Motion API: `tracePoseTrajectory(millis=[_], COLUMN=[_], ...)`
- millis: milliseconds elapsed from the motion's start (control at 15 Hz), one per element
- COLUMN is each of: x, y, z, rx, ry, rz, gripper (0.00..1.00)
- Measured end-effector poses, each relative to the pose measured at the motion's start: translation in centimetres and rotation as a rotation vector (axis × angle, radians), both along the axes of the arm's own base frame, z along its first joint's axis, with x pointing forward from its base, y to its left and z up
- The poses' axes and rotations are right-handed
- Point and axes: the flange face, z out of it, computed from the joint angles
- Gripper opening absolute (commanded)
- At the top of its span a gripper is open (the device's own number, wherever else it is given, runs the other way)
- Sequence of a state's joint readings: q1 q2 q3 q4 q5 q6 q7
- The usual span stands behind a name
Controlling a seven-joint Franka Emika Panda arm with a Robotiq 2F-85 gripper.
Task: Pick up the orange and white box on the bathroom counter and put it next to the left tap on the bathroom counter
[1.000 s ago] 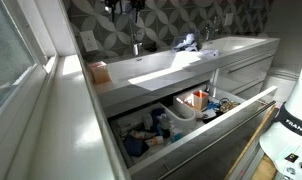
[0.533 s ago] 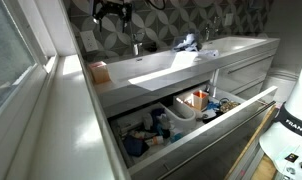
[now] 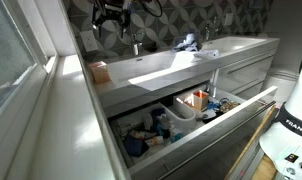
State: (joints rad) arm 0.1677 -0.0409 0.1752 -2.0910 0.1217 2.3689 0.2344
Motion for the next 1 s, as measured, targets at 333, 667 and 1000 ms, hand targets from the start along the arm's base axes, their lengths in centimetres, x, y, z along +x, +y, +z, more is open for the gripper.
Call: tracePoseTrajectory(millis=[333,667,1000], x=[0.0,1.7,4.5], y=[0.0,0.0,0.3], z=[-0.1,-0.9,-3.1], rx=[0.001,0.010,0.003], ry=[0.002,0.010,0.027], rz=[-0.001,-0.014,-0.020], gripper=[1.00,1.00,1.00])
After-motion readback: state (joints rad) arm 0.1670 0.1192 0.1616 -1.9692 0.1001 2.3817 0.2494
